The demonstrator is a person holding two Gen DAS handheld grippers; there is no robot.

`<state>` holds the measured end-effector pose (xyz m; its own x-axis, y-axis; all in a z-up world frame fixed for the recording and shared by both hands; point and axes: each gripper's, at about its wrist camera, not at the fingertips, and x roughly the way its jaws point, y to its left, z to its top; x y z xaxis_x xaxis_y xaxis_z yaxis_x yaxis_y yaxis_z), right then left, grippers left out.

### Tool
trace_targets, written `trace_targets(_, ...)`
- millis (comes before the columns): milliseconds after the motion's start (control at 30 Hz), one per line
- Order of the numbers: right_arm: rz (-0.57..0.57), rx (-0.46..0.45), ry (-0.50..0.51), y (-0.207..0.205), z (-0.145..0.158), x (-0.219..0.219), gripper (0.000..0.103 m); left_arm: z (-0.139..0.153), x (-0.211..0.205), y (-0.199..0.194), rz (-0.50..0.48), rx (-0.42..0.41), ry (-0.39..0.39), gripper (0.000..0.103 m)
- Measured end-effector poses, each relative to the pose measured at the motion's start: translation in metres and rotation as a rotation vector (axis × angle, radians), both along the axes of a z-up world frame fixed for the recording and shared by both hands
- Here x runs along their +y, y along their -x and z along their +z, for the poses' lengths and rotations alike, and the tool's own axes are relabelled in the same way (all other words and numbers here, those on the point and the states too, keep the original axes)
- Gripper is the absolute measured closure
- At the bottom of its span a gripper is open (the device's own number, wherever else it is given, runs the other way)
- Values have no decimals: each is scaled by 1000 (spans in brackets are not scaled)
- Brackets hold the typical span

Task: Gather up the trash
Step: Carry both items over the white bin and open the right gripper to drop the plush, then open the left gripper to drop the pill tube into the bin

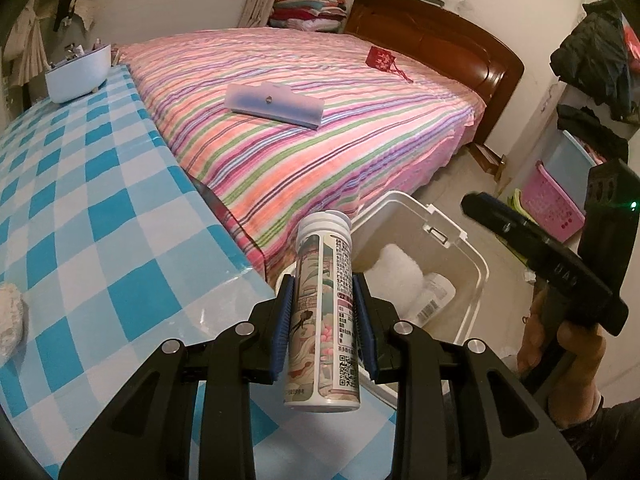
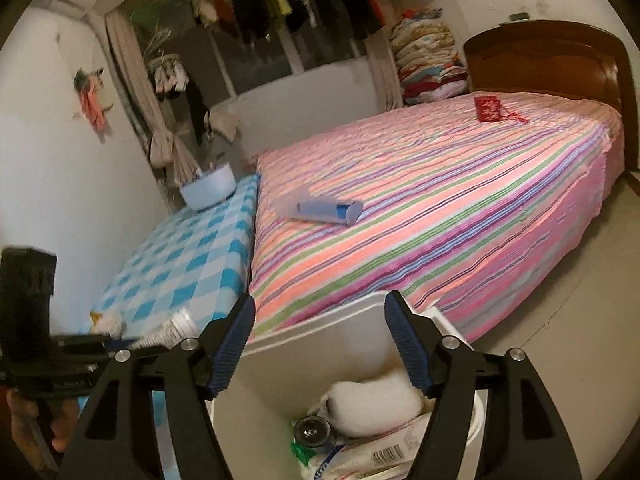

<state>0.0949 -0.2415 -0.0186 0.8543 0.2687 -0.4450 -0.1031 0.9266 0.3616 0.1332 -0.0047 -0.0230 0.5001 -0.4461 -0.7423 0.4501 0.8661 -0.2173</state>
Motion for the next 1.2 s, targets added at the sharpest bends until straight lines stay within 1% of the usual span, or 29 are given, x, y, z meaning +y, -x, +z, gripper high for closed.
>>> trace_targets(200,-58,-47,-68,6,4,-18,37,1,-14,0,-22,5,6,74)
trace_targets(467,-71,-42,-79,4,3,-21,37,-8,-41,2,-69,19,-3,74)
trace_targets(700,-79,-47,-85,6,2,-23,37,-9,-59,3,-102,21,0,74)
trace_targets(767,-79,-49,-89,5,2,-22,37,-8,-63,3,-112,18,-3,70)
trace_targets(800,-77,-48,-88,5,3,-21,37,-8,-64,4,-117,19,1,54)
trace_targets(833,-77,-49,-88,6,3,-22,37,-8,-65,4,-117,15,4,33)
trace_targets(867,-77,-51,-88,6,3,-21,37,-6,-66,4,-111,8,6,22)
trace_targets(900,-75,-52,-90,6,3,-21,37,-5,-66,4,-102,-3,8,13)
trace_targets(1000,-73,-52,-91,7,3,-21,37,6,-60,6,-58,-71,19,13)
trace_targets(1033,-69,-51,-92,6,3,-20,37,9,-58,6,-50,-82,16,13)
trace_targets(1133,-62,-51,-86,6,4,-17,37,15,-45,3,-10,-97,32,13)
trace_targets(1200,-53,-45,-81,4,4,-14,37,15,-34,-1,27,-90,46,13)
